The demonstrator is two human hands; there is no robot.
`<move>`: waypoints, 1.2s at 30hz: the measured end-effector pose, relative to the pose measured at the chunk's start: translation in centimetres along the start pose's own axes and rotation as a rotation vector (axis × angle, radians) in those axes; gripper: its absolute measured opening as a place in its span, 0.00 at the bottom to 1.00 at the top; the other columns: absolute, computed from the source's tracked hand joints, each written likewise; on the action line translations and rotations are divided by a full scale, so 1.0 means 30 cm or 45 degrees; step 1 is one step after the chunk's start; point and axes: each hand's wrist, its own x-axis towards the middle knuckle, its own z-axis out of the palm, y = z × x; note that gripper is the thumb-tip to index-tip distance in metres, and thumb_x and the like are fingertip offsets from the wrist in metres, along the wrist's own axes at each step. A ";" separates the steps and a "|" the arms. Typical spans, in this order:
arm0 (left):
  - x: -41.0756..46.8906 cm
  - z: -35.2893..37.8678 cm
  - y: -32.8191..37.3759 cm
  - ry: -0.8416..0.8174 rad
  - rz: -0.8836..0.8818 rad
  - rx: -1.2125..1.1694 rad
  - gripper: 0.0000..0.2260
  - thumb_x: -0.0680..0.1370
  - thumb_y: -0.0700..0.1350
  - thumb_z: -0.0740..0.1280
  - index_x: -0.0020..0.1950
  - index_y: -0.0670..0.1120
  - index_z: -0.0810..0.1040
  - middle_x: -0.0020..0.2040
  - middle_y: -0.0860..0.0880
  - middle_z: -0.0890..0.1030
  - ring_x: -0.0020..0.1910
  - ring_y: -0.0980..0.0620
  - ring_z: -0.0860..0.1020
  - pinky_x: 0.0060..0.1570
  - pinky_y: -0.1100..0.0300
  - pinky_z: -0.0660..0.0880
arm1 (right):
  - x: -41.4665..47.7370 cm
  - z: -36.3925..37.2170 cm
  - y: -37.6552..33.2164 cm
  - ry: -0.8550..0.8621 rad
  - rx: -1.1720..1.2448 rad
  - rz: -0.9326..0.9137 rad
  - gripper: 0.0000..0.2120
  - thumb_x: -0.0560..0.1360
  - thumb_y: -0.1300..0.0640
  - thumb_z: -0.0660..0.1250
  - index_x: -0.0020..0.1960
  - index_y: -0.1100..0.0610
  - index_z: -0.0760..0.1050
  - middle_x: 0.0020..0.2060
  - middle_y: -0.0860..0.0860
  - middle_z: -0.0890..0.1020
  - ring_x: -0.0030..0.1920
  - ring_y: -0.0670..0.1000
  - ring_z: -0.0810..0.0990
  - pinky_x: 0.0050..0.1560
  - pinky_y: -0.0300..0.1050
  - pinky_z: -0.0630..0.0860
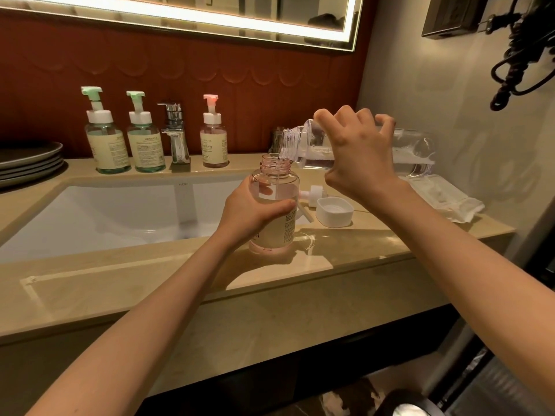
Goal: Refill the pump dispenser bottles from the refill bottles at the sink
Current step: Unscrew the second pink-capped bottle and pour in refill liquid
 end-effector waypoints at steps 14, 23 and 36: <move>-0.004 -0.002 0.004 -0.022 0.008 -0.018 0.37 0.60 0.60 0.73 0.66 0.48 0.69 0.58 0.51 0.76 0.56 0.52 0.74 0.54 0.55 0.74 | 0.003 0.002 0.003 0.015 -0.013 -0.006 0.32 0.69 0.63 0.67 0.69 0.50 0.61 0.59 0.54 0.70 0.60 0.56 0.67 0.64 0.57 0.60; 0.002 0.003 -0.006 -0.012 0.008 -0.030 0.33 0.65 0.55 0.76 0.65 0.47 0.70 0.56 0.52 0.75 0.56 0.50 0.74 0.55 0.54 0.74 | 0.003 0.002 0.000 0.007 -0.013 -0.005 0.32 0.69 0.63 0.68 0.70 0.50 0.61 0.60 0.54 0.70 0.61 0.56 0.67 0.65 0.57 0.60; -0.003 0.001 0.002 -0.002 0.005 -0.029 0.34 0.63 0.57 0.75 0.65 0.47 0.70 0.55 0.52 0.75 0.56 0.51 0.74 0.53 0.56 0.73 | 0.000 0.002 0.000 0.014 -0.013 -0.010 0.32 0.68 0.63 0.68 0.69 0.50 0.61 0.59 0.54 0.70 0.60 0.57 0.67 0.64 0.56 0.60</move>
